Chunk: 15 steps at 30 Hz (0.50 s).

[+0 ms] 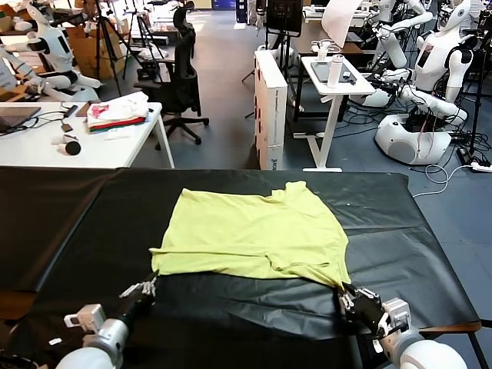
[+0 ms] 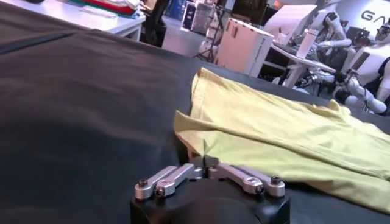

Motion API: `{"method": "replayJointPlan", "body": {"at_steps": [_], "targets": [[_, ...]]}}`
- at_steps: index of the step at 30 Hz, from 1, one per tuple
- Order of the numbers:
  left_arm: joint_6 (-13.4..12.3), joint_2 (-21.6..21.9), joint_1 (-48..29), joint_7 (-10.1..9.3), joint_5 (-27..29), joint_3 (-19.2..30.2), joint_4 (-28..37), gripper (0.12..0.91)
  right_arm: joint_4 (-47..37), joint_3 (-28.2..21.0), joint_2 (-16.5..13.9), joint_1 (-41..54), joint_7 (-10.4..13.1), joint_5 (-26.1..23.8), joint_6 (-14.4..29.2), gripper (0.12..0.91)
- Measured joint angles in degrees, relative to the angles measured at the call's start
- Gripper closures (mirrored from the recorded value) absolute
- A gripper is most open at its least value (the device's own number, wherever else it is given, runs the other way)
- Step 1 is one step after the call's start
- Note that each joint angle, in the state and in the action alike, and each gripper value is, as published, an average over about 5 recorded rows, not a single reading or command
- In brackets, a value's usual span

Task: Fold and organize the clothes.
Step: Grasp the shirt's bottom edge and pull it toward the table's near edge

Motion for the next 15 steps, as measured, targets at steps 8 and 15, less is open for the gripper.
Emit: {"method": "replayJointPlan", "body": {"at_steps": [8, 15], "targets": [[-0.2, 3.2, 4.6, -0.26, 1.7, -2.5, -2.5, 0.883, 1.9, 1.4, -0.2, 0.1, -0.8, 1.4, 0.0, 0.887], [-0.8, 4.0, 9.5, -0.17, 3.0, -4.3, -4.3, 0.883, 1.6, 2.9, -0.6, 3.4, 0.4, 5.5, 0.0, 0.887]]}}
